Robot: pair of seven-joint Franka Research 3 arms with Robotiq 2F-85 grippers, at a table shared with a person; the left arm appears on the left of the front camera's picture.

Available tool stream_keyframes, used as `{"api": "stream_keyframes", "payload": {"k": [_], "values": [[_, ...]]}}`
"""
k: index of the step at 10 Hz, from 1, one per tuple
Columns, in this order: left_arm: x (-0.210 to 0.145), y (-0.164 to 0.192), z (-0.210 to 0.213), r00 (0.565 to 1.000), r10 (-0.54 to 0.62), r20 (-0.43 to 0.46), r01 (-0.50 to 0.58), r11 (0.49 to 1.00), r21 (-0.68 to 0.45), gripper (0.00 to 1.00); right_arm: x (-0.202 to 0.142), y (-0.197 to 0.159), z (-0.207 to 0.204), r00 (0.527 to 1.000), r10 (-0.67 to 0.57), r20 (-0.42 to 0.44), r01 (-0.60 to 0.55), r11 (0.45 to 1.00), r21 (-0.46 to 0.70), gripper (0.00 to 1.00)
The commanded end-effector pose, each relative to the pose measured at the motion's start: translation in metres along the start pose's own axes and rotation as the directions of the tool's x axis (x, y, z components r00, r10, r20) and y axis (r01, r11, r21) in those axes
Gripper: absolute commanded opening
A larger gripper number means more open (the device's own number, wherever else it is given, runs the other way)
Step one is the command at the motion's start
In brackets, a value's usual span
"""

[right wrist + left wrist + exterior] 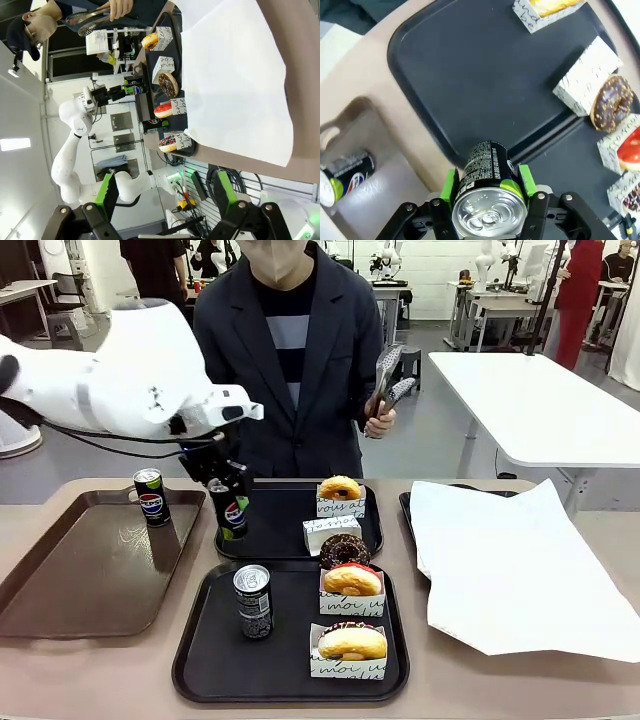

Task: Set up donuts and drinks on trays.
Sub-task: Pick up one Pepsi coke from the Handle tray and place it on the Flat Tray without a Pepsi coke.

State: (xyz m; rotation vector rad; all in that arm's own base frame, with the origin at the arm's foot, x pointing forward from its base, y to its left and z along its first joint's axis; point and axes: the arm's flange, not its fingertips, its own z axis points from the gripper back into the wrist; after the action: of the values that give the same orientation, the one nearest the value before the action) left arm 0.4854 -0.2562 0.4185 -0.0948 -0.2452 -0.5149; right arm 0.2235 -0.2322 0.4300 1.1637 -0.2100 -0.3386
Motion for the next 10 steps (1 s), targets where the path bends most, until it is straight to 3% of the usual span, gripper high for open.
{"api": "stream_keyframes", "payload": {"k": [1, 5, 6, 7, 9, 10], "values": [[0.015, -0.012, -0.008, 0.999, -0.004, 0.035, 0.002, 0.999, 0.054, 0.59, 0.001, 0.0, -0.002, 1.0, 0.017, 0.015, -0.018, 0.999, 0.032, 1.0], [0.021, 0.002, -0.041, 1.0, 0.011, 0.02, -0.013, 0.997, 0.072, 0.59, 0.001, 0.0, -0.002, 1.0, 0.017, 0.015, -0.018, 0.999, 0.032, 1.0], [0.019, 0.002, -0.039, 0.999, -0.004, 0.04, 0.002, 0.998, 0.063, 0.89, 0.001, 0.0, -0.002, 1.0, 0.017, 0.015, -0.018, 0.999, 0.032, 1.0], [0.018, 0.001, -0.031, 0.999, 0.002, 0.054, -0.005, 0.998, 0.056, 1.0, 0.001, 0.0, -0.002, 1.0, 0.017, 0.015, -0.018, 0.999, 0.032, 1.0], [0.016, 0.003, -0.006, 0.998, 0.003, 0.068, -0.006, 0.999, 0.05, 1.0, 0.001, 0.0, -0.002, 1.0, 0.017, 0.015, -0.018, 0.999, 0.032, 1.0], [0.008, 0.006, 0.012, 0.997, 0.01, 0.074, -0.015, 0.998, 0.065, 0.9, 0.001, 0.0, -0.002, 1.0, 0.017, 0.015, -0.018, 0.999, 0.032, 1.0]]}}
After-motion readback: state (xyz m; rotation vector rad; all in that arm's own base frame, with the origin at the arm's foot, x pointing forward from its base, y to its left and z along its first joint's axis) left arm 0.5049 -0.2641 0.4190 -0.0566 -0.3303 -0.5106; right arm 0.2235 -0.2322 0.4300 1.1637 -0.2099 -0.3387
